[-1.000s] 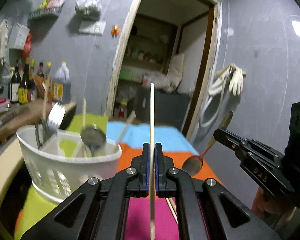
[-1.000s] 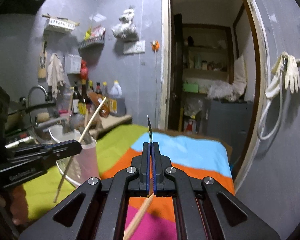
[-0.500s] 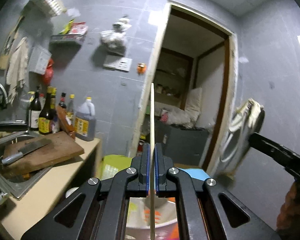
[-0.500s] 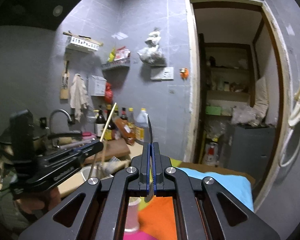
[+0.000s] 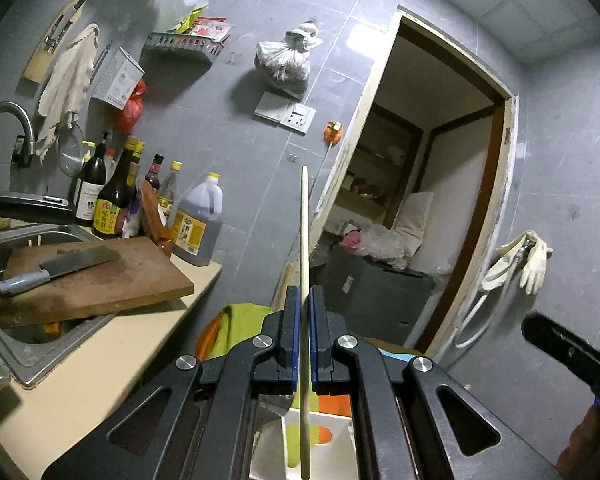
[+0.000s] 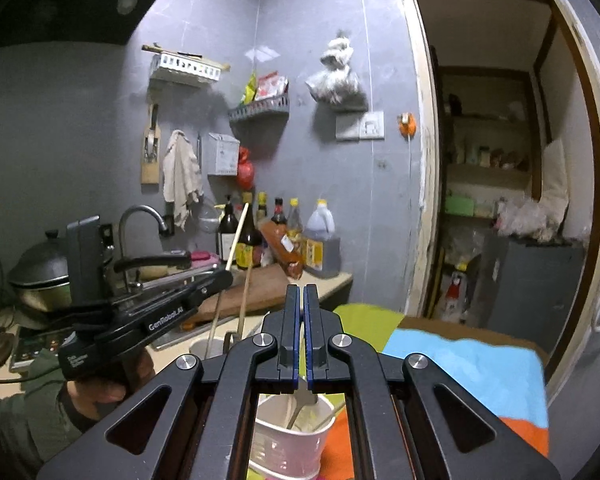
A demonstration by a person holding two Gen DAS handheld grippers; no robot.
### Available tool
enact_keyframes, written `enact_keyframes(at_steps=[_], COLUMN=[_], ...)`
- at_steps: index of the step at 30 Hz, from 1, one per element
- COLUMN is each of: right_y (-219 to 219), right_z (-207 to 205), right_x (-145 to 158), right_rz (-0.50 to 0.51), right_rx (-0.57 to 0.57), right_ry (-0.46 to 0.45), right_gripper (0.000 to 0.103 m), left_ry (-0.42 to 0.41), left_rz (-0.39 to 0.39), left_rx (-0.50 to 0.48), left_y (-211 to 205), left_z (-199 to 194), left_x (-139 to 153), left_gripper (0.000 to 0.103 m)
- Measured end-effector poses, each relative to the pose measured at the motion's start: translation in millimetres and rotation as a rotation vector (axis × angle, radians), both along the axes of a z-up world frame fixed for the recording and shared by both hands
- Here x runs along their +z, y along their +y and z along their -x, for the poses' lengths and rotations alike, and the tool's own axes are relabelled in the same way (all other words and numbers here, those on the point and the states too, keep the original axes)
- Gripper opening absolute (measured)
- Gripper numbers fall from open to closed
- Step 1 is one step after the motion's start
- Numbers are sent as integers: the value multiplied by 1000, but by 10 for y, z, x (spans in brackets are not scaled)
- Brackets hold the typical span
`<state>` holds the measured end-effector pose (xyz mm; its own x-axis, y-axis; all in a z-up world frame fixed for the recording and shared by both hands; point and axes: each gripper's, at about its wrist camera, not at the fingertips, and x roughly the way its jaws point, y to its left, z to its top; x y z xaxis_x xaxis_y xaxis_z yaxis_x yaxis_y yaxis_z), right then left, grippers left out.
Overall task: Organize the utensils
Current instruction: 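Open the right tool to drop the spoon into the basket while the left lowers its chopstick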
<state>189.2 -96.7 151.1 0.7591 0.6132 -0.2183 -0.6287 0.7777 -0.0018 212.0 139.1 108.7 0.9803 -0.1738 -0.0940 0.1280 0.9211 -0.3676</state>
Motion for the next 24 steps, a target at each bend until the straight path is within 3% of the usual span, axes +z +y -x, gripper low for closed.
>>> enact_keyframes(at_steps=[5,9,12,16,24], right_y=[-125,-314,-430,-562,-609], right_z=[-147,-179,-217,-306,-464], right_x=[-215,-384,-550,-770,-1174], right_rz=[-24,-20,35,128,338], right_rx=[-3,-19,-28,-3,114], right_ry=[96,149,199,281,385], right_gripper=[4,24,27,46,50], left_ry=[9,9,26,52,136], left_rz=[-20,-60,-67,-75,-91], left_rx=[48,93,96,93,75], left_y=[-30,-68,-68,-74,-118], left_z=[-75,-69,-110,-113,-66], left_x=[-123,-233,-279,-331,-449], left_gripper=[2,2,2,2,3])
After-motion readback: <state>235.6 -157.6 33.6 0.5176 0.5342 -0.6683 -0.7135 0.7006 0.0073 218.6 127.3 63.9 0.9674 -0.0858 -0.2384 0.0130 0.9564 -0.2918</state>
